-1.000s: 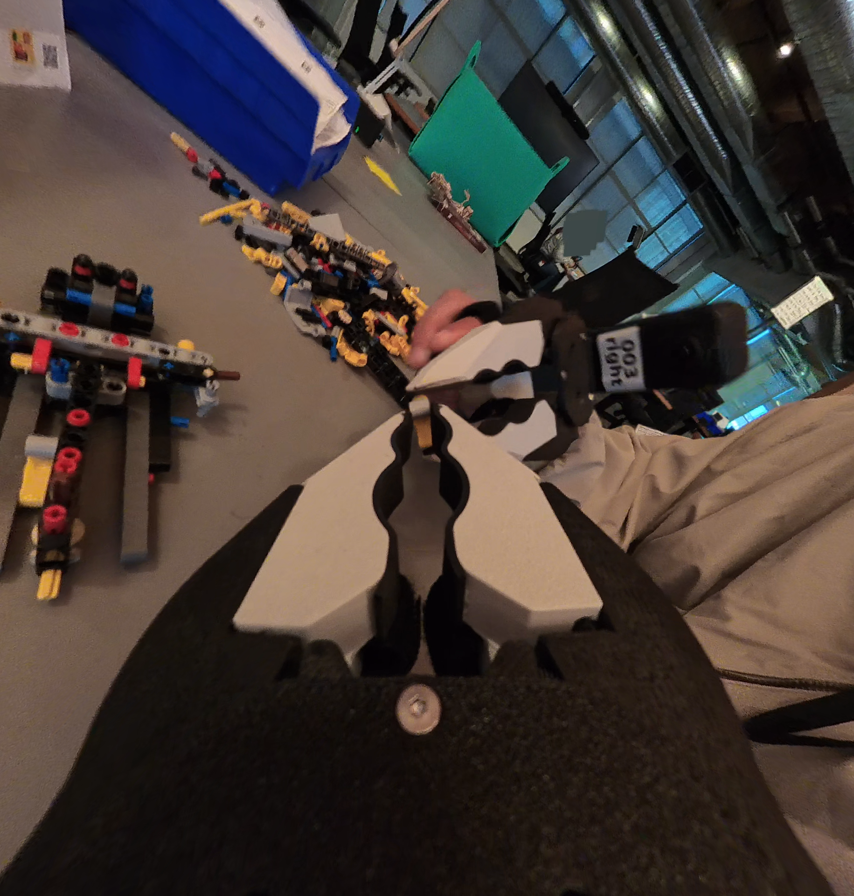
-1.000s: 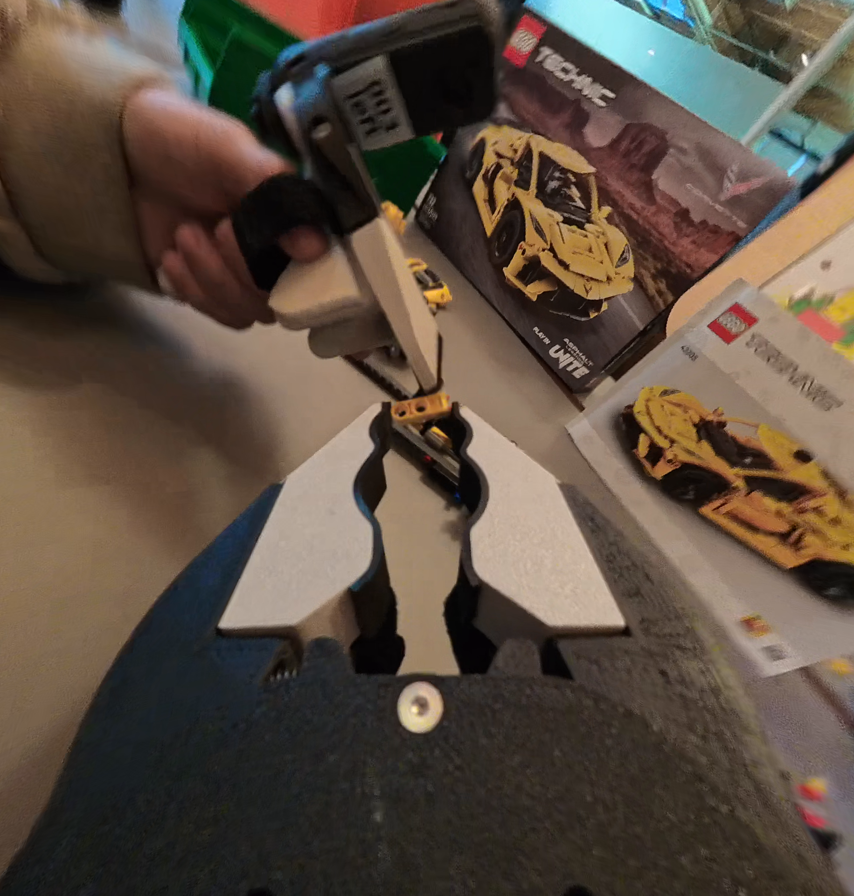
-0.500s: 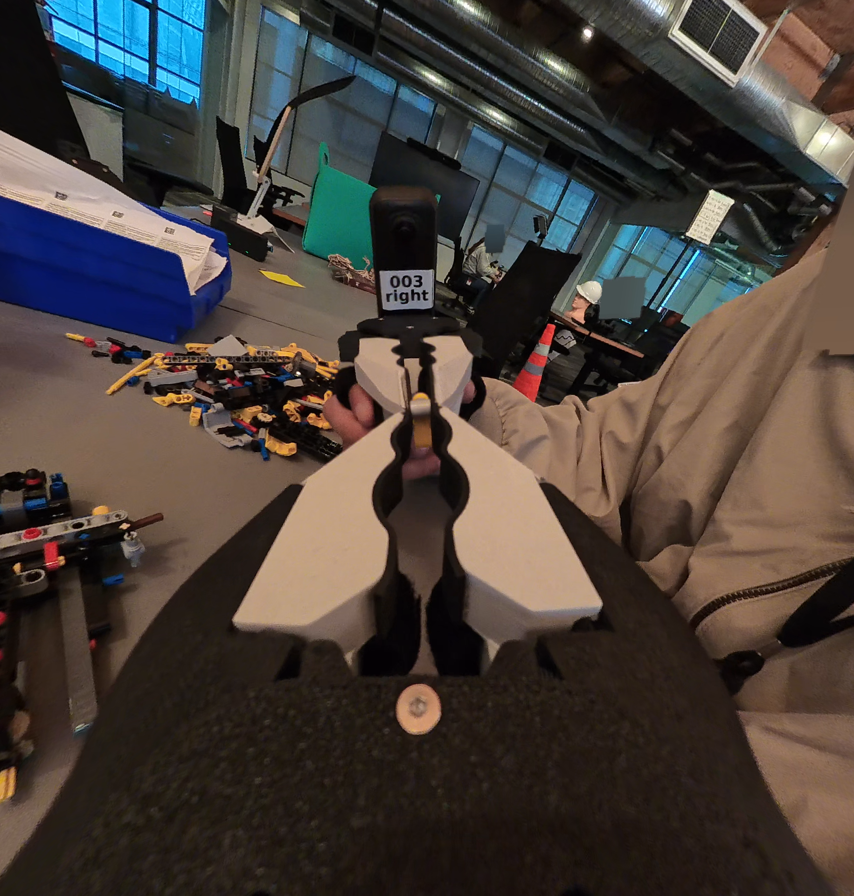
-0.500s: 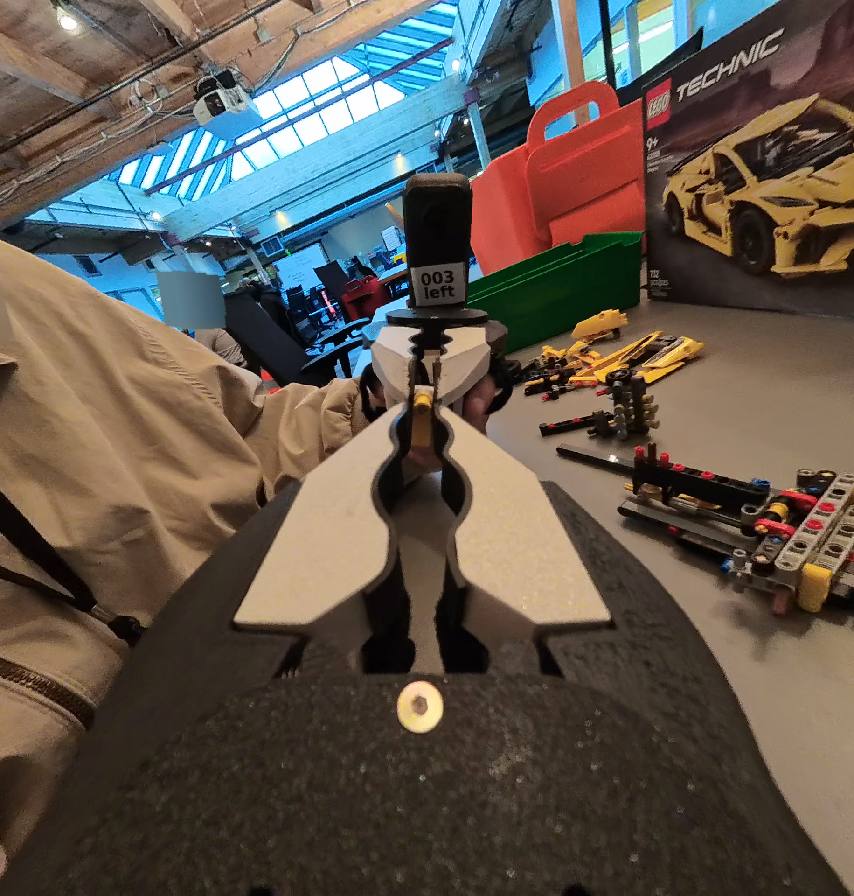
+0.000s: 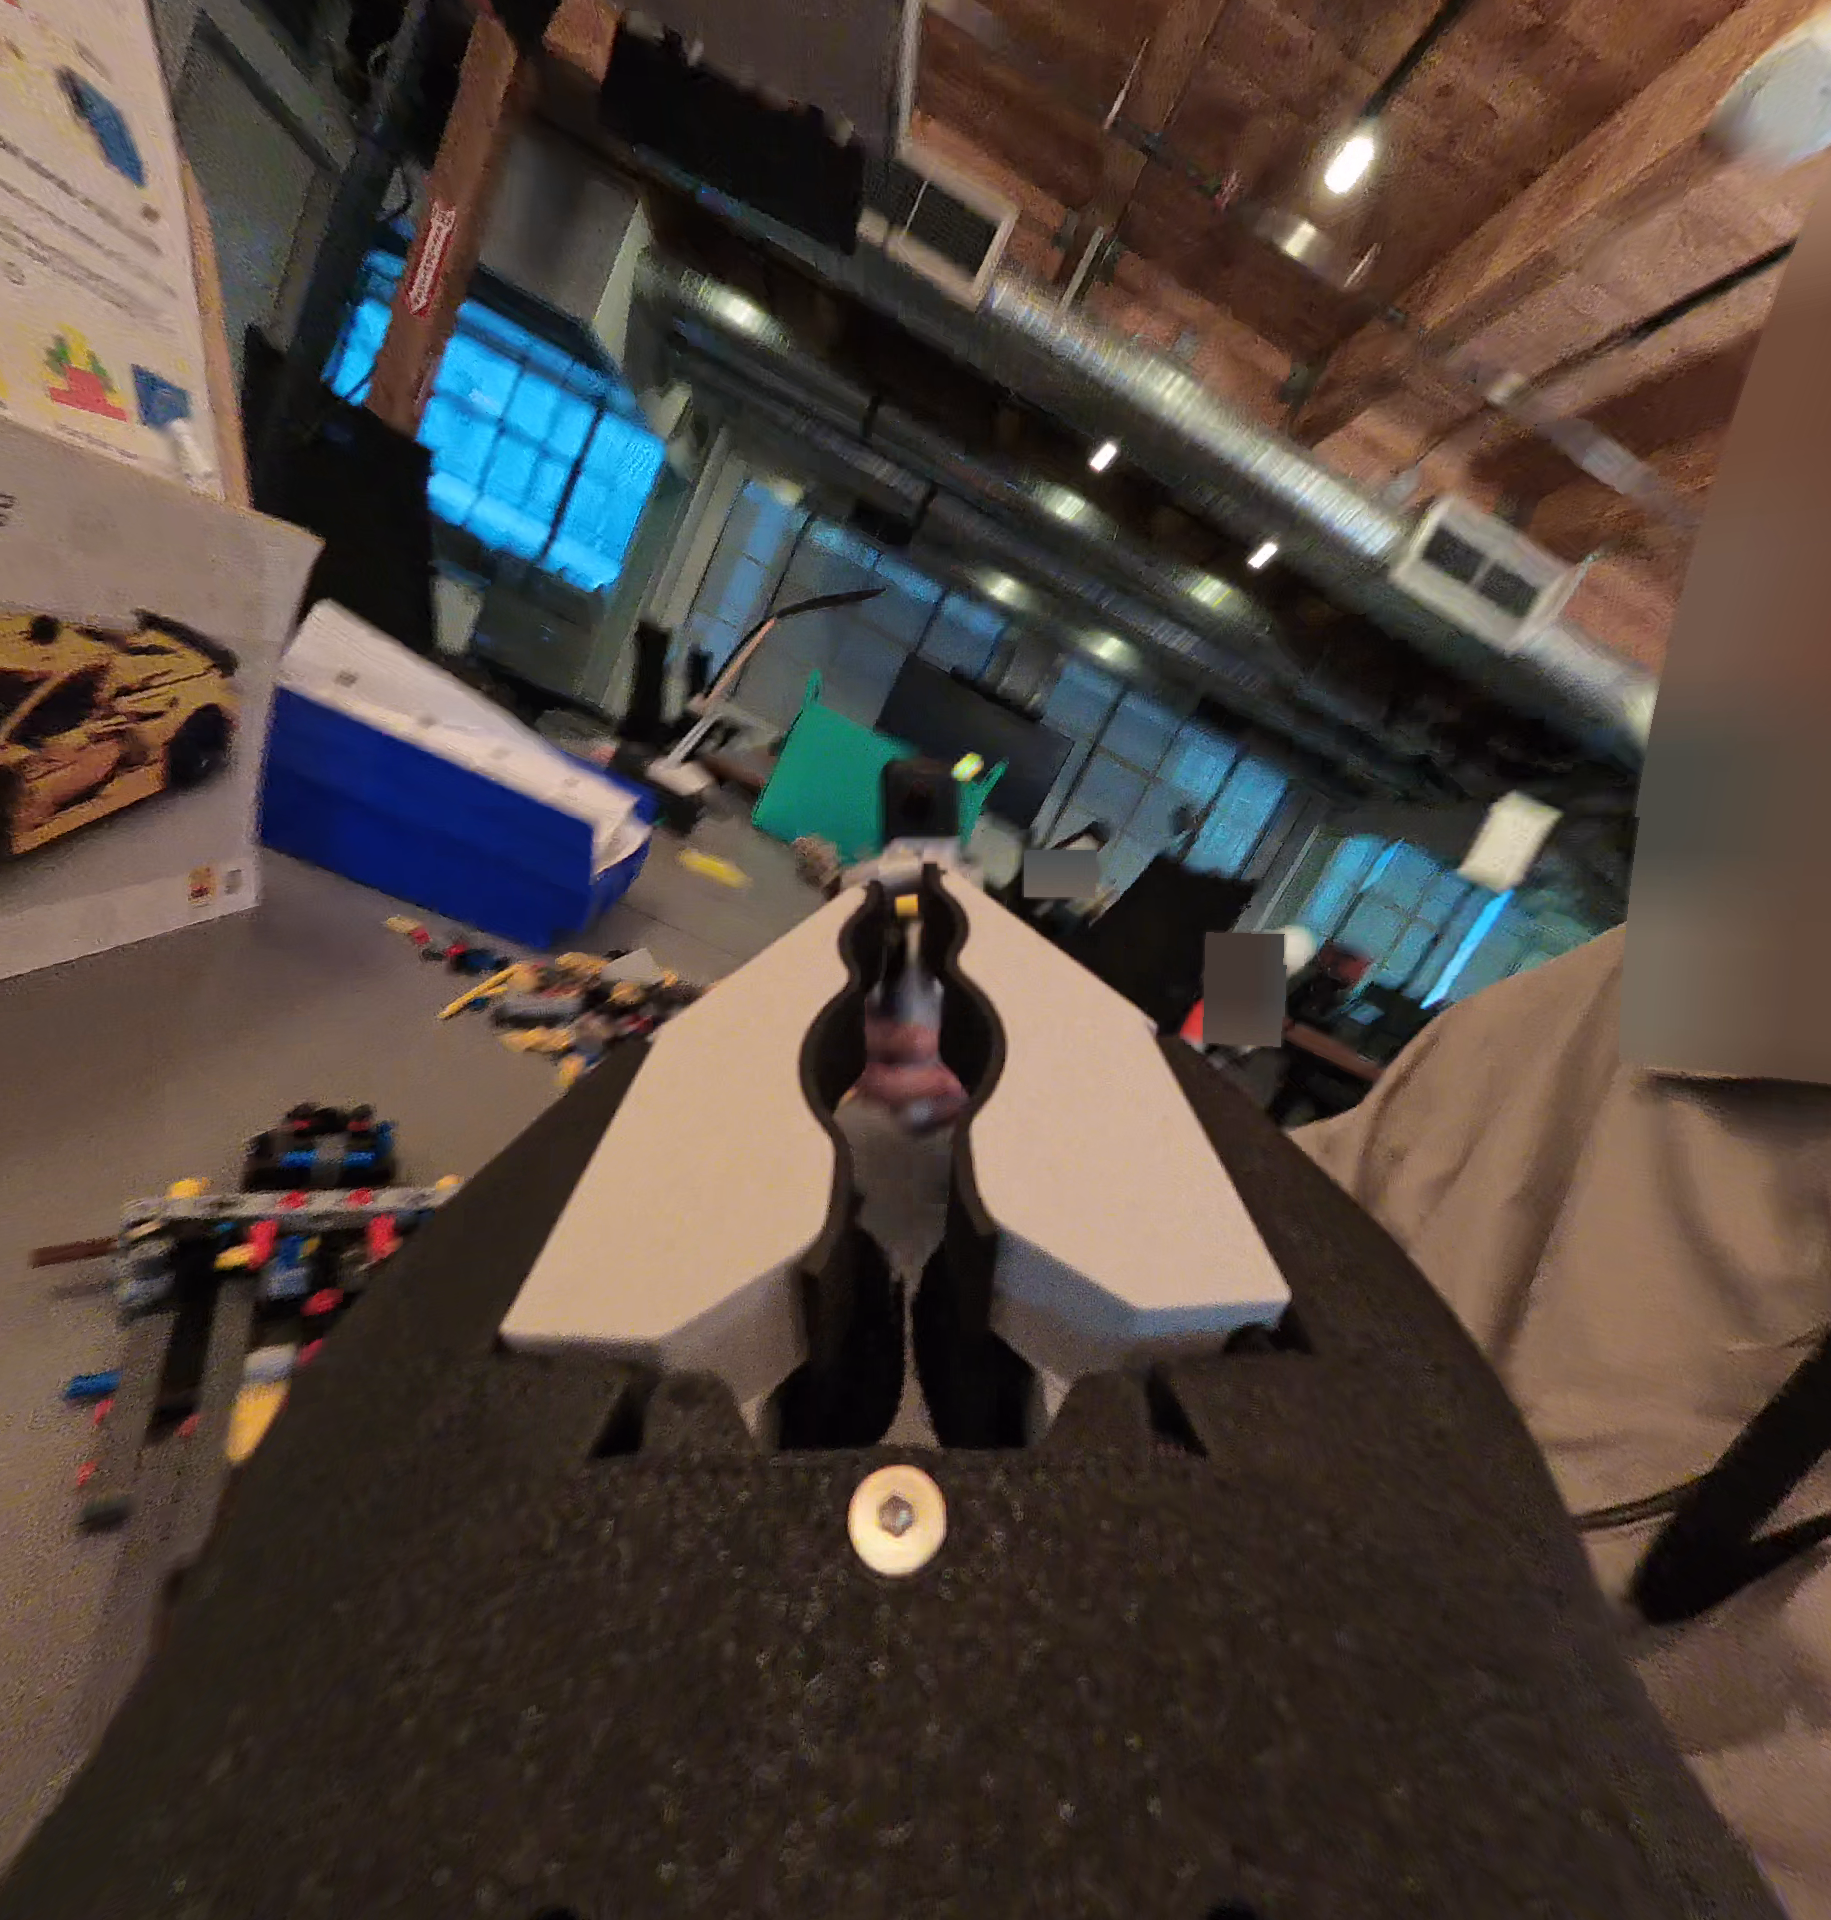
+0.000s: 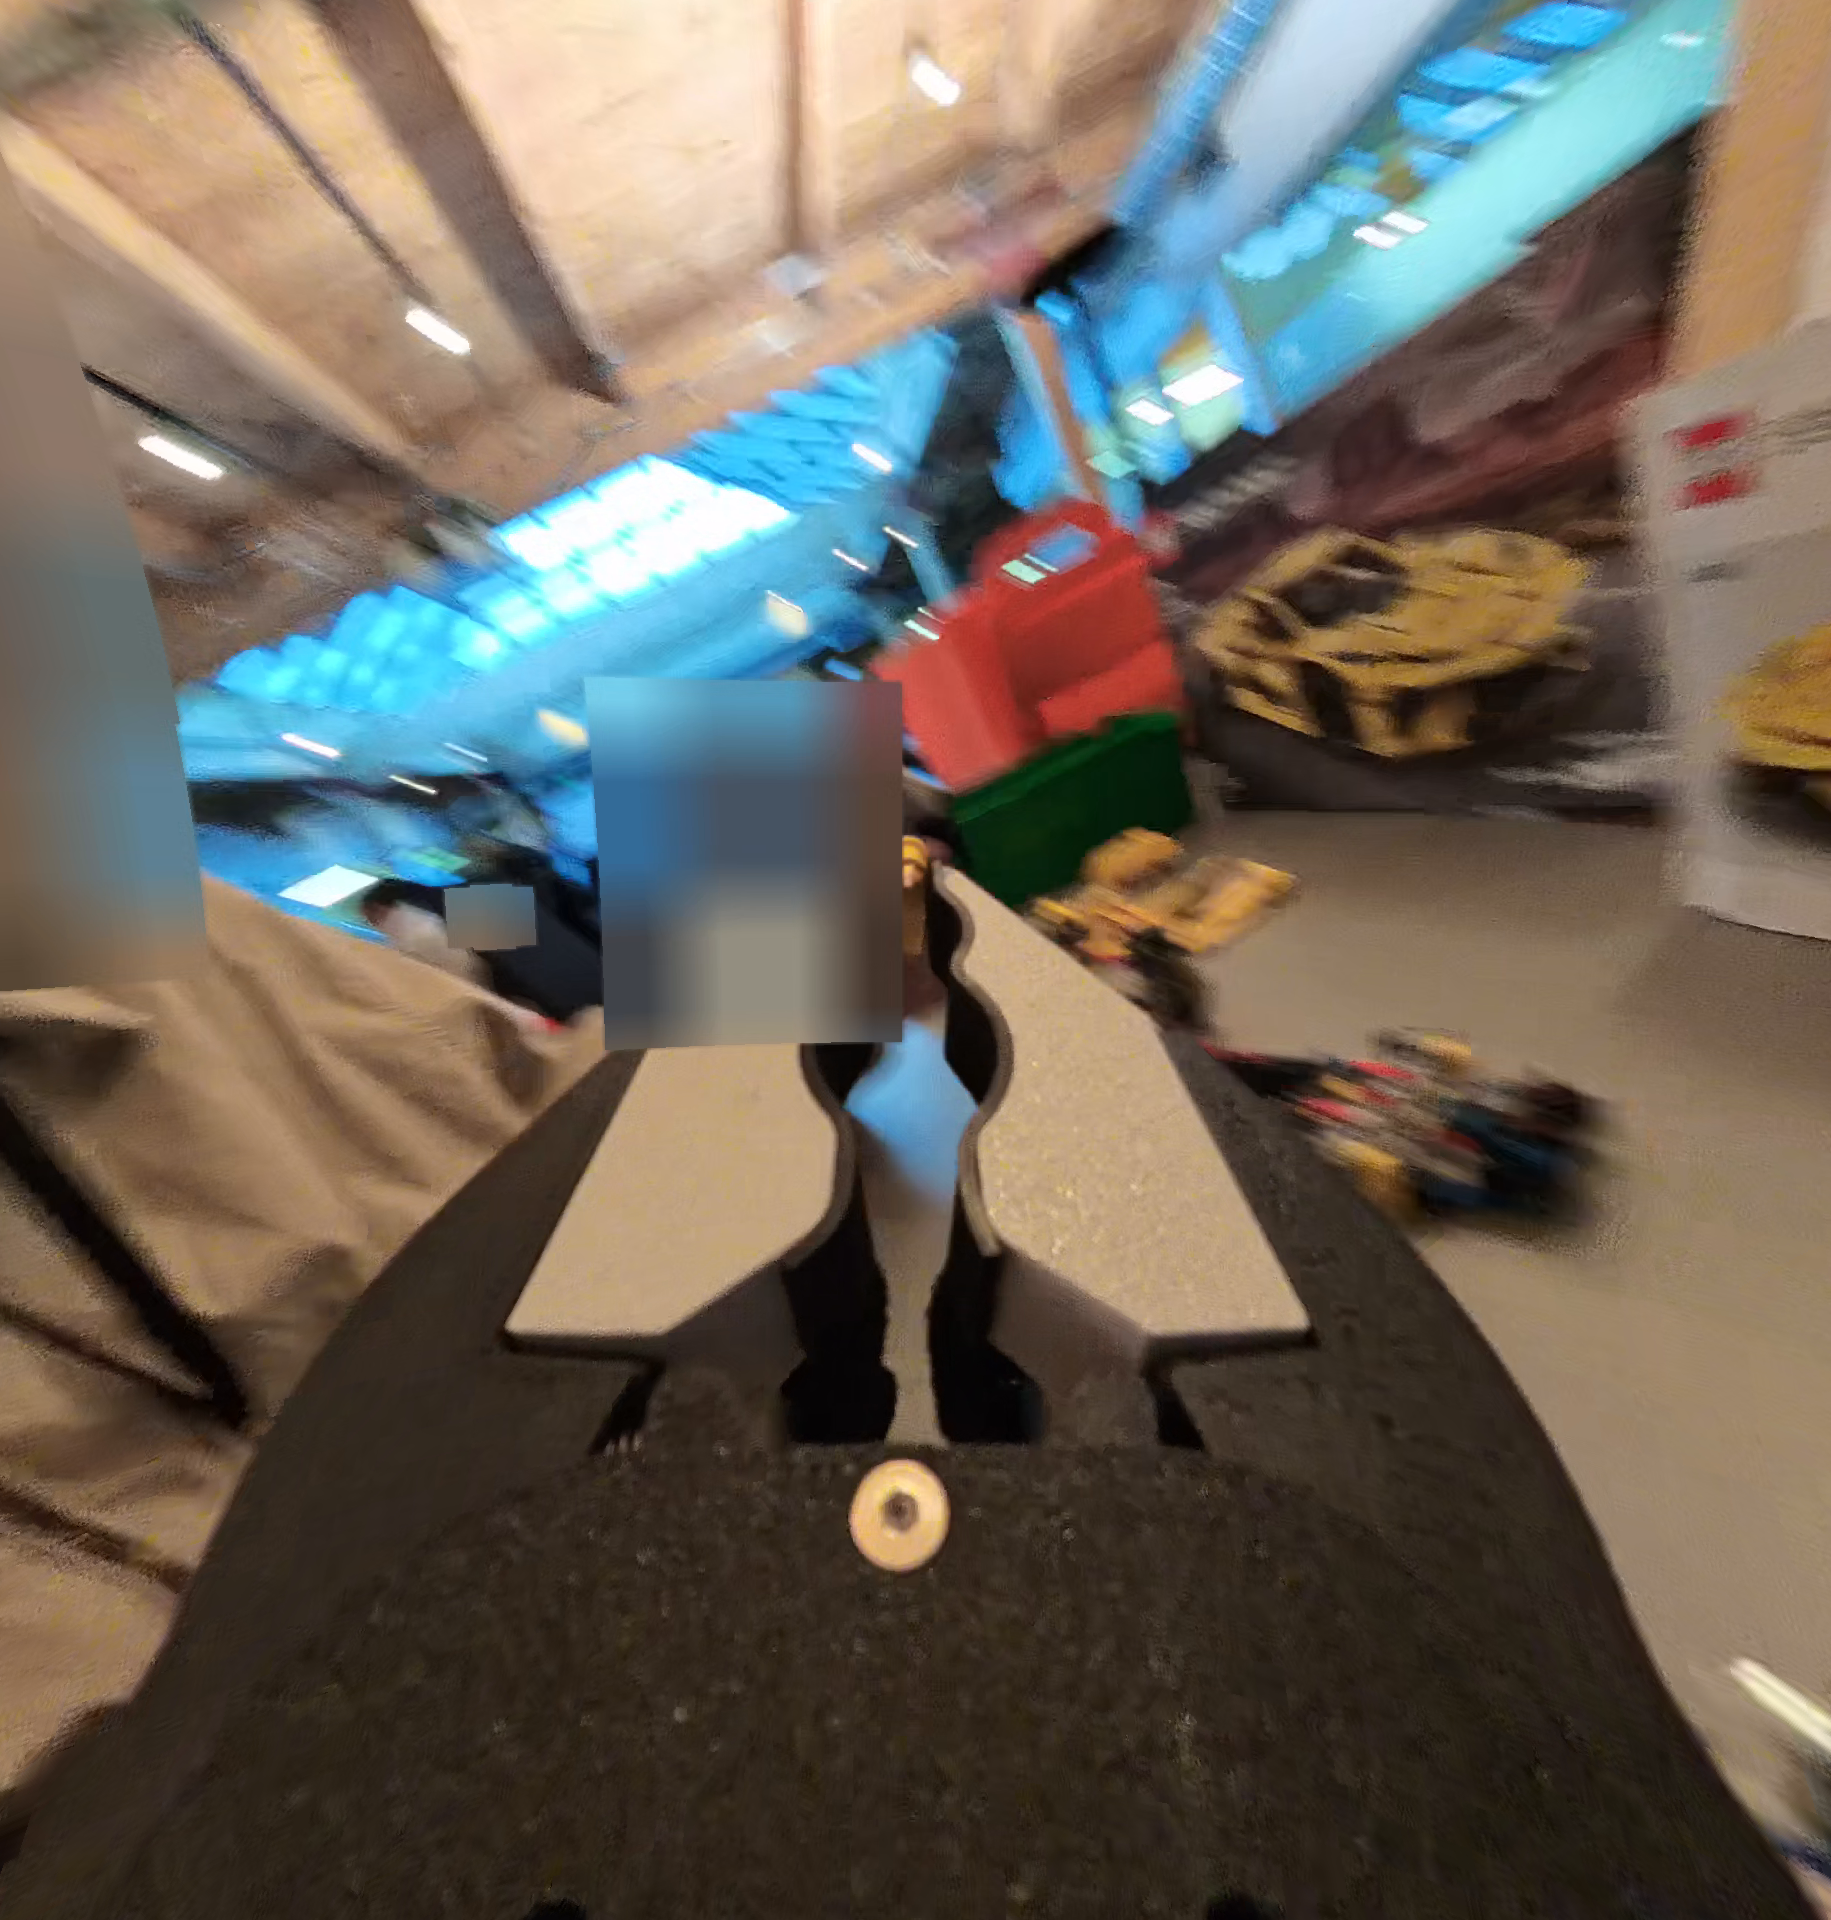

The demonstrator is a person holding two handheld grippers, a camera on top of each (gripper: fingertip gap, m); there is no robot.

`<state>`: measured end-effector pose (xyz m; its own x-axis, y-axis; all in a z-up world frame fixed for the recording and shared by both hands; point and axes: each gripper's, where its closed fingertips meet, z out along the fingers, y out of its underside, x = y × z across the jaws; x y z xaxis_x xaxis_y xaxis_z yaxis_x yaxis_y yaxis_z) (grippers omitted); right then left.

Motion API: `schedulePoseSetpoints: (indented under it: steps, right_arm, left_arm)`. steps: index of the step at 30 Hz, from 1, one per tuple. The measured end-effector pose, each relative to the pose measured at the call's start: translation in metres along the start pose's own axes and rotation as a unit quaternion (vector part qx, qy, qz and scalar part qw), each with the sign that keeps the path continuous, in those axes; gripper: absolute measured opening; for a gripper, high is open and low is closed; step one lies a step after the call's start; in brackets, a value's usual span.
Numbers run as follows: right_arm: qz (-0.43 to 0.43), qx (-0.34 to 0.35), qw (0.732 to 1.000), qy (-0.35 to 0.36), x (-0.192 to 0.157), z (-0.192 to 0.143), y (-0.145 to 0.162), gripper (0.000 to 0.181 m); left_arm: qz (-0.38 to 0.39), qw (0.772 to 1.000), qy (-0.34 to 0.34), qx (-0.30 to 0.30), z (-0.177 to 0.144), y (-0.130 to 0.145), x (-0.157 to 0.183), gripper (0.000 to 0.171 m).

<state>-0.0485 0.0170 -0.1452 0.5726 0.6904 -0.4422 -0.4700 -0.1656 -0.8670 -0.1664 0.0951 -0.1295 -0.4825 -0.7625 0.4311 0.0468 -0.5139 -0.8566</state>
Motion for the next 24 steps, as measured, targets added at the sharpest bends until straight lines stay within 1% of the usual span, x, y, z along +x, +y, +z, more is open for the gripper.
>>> schedulePoseSetpoints:
  steps: [1,2,3,4,5,7,8,9,10,11,12,14,15,16,17,18,19,20,21,22,23,24]
  right_arm:
    - [-0.029,-0.046,0.996,0.070,0.023,-0.008,0.004,0.005]
    - [-0.059,-0.108,0.978,0.166,0.054,-0.022,0.011,0.006]
    - [-0.084,-0.175,0.942,0.273,0.087,-0.046,0.020,0.006]
    - [-0.097,-0.231,0.897,0.365,0.114,-0.075,0.025,0.006]
    - [-0.107,-0.254,0.868,0.414,0.125,-0.096,0.024,0.006]
    - [-0.085,-0.275,0.839,0.461,0.131,-0.126,0.022,0.006]
    - [-0.066,-0.302,0.819,0.484,0.134,-0.143,0.027,0.013]
    - [-0.064,-0.323,0.792,0.515,0.138,-0.162,0.027,0.018]
    - [-0.075,-0.326,0.772,0.541,0.141,-0.176,0.023,0.018]
    - [-0.085,-0.322,0.767,0.548,0.141,-0.182,0.021,0.018]
    - [-0.090,-0.316,0.771,0.545,0.140,-0.181,0.020,0.020]
    - [-0.102,-0.306,0.783,0.532,0.137,-0.172,0.018,0.028]
    - [-0.118,-0.306,0.781,0.531,0.136,-0.167,0.017,0.029]
    - [-0.128,-0.310,0.768,0.546,0.136,-0.168,0.016,0.027]
    - [-0.132,-0.324,0.744,0.569,0.138,-0.174,0.018,0.022]
    - [-0.136,-0.339,0.710,0.602,0.141,-0.185,0.017,0.021]
    - [-0.143,-0.356,0.685,0.619,0.144,-0.193,0.017,0.023]
    - [-0.150,-0.364,0.685,0.613,0.143,-0.189,0.018,0.028]
    - [-0.161,-0.363,0.712,0.579,0.139,-0.172,0.021,0.033]
    - [-0.177,-0.354,0.755,0.522,0.129,-0.143,0.027,0.036]
    - [-0.204,-0.344,0.800,0.447,0.113,-0.108,0.035,0.040]
    - [-0.246,-0.325,0.836,0.368,0.091,-0.072,0.042,0.049]
  left_arm:
    - [0.027,0.999,-0.021,-0.037,0.006,0.013,-0.004,0.007]
    - [0.048,0.995,-0.037,-0.078,0.013,0.030,-0.007,0.007]
    - [0.064,0.991,-0.050,-0.109,0.020,0.045,-0.008,0.007]
    - [0.079,0.986,-0.061,-0.132,0.027,0.059,-0.009,0.008]
    - [0.098,0.980,-0.073,-0.155,0.032,0.072,-0.010,0.008]
    - [0.152,0.963,-0.108,-0.193,0.037,0.090,-0.017,0.008]
    - [0.181,0.953,-0.125,-0.207,0.038,0.094,-0.021,0.008]
    - [0.205,0.945,-0.133,-0.218,0.038,0.098,-0.024,0.008]
    - [0.225,0.937,-0.140,-0.227,0.038,0.101,-0.026,0.008]
    - [0.238,0.931,-0.147,-0.234,0.037,0.102,-0.028,0.008]
    - [0.241,0.930,-0.148,-0.236,0.037,0.103,-0.029,0.008]
    - [0.224,0.935,-0.146,-0.233,0.037,0.104,-0.029,0.008]
    - [0.211,0.940,-0.146,-0.226,0.037,0.102,-0.030,0.008]
    - [0.199,0.944,-0.145,-0.220,0.036,0.100,-0.030,0.008]
    - [0.187,0.947,-0.147,-0.217,0.035,0.099,-0.033,0.008]
    - [0.178,0.948,-0.151,-0.214,0.034,0.098,-0.035,0.008]
    - [0.167,0.951,-0.150,-0.212,0.033,0.097,-0.036,0.008]
    - [0.151,0.956,-0.142,-0.207,0.033,0.096,-0.035,0.008]
    - [0.130,0.963,-0.133,-0.196,0.033,0.094,-0.034,0.008]
    - [0.104,0.970,-0.122,-0.180,0.034,0.090,-0.031,0.008]
    - [0.077,0.977,-0.109,-0.165,0.034,0.086,-0.029,0.008]
    - [0.048,0.982,-0.099,-0.152,0.034,0.083,-0.028,0.008]
